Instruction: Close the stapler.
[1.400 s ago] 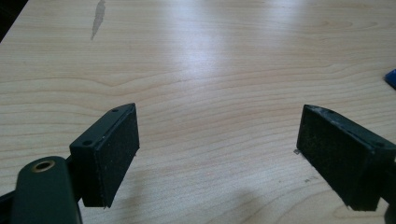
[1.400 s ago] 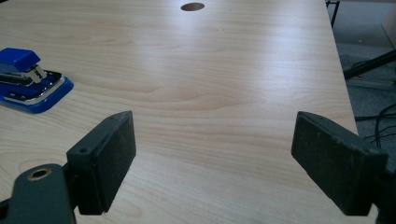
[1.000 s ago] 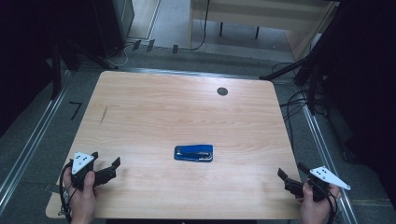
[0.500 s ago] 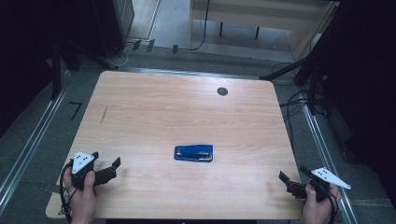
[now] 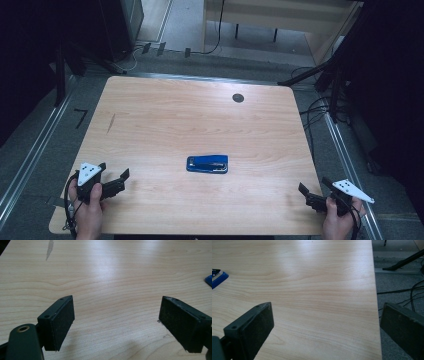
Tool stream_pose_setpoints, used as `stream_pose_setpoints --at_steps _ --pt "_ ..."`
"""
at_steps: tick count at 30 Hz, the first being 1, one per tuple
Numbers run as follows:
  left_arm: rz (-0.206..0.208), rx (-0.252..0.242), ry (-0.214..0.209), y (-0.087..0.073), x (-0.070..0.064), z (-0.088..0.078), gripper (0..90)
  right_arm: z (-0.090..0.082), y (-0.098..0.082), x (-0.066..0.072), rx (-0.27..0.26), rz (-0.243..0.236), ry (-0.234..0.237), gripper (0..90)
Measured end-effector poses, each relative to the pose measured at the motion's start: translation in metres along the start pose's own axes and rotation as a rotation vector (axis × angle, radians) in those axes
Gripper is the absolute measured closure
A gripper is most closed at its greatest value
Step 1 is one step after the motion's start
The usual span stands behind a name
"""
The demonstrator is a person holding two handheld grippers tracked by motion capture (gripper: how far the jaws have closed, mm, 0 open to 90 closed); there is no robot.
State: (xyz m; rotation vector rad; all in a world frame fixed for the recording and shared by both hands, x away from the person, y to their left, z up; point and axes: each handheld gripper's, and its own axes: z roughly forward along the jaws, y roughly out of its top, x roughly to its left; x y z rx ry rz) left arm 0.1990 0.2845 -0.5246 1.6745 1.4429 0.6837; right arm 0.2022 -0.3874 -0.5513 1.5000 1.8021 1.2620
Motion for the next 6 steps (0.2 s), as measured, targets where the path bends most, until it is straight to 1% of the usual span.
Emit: stream_pose_setpoints --at_steps 6 --pt "-0.006 -0.001 -0.003 0.0001 0.0002 0.0 13.5 -0.0006 -0.0001 -0.0012 -0.009 0.011 -0.005 0.0"
